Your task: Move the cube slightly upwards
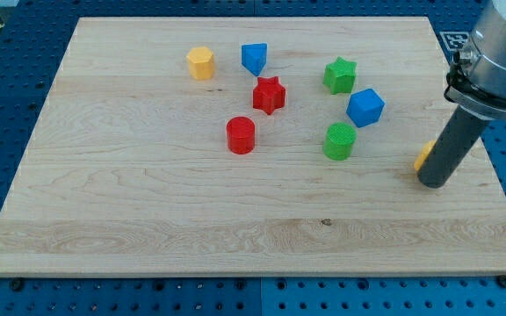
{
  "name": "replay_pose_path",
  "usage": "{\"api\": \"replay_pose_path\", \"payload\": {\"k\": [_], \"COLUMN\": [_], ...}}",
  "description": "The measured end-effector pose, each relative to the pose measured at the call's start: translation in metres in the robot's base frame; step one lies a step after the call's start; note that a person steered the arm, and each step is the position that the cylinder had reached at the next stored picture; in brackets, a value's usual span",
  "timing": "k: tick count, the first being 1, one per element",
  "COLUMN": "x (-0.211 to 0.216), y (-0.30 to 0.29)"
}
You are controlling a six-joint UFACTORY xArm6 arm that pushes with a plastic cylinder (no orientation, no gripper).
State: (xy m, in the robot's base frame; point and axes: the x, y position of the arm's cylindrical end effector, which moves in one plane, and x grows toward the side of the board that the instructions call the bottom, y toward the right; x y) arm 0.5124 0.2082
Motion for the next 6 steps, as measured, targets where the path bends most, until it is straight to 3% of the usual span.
{"api": "replay_pose_path", "payload": {"k": [4,6], "x": [-0.086,-0.085], "y": [-0.072,-0.122]}}
